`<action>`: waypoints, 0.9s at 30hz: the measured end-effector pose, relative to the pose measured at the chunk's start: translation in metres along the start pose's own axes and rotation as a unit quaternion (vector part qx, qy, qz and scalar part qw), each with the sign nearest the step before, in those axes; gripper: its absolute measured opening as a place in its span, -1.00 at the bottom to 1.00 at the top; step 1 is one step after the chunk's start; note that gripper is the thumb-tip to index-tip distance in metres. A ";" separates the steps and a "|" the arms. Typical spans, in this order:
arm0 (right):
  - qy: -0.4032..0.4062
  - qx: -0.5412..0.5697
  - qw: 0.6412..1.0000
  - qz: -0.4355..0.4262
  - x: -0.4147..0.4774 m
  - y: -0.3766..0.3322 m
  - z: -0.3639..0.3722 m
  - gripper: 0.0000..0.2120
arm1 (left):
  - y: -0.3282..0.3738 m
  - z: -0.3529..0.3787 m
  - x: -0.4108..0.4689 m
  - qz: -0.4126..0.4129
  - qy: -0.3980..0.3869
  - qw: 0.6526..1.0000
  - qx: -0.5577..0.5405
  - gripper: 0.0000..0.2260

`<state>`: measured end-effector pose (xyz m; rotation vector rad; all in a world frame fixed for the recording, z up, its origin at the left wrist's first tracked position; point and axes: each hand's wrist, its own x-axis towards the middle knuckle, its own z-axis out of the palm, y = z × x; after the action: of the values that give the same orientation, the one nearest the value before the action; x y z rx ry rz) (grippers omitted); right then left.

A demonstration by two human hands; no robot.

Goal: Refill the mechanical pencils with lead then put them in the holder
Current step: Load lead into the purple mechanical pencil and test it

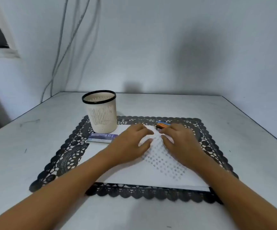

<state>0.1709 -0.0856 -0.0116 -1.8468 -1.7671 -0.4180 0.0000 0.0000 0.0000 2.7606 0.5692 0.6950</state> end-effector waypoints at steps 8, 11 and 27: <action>-0.021 -0.089 0.994 0.065 -0.006 0.007 0.000 -0.79 | -0.006 0.015 -0.011 -0.014 -0.028 1.000 -0.001 -0.72; -0.039 -0.105 0.990 0.088 -0.006 0.010 0.001 -0.76 | -0.006 0.016 -0.012 -0.013 -0.033 0.999 -0.002 -0.72; -0.097 -0.108 0.986 0.075 -0.001 -0.003 -0.004 -0.76 | -0.007 0.017 -0.014 -0.010 0.012 1.000 -0.017 -0.64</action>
<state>0.1680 -0.0882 -0.0085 -2.2244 -1.7472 -0.3950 -0.0050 -0.0015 -0.0223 2.7149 0.5837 0.7289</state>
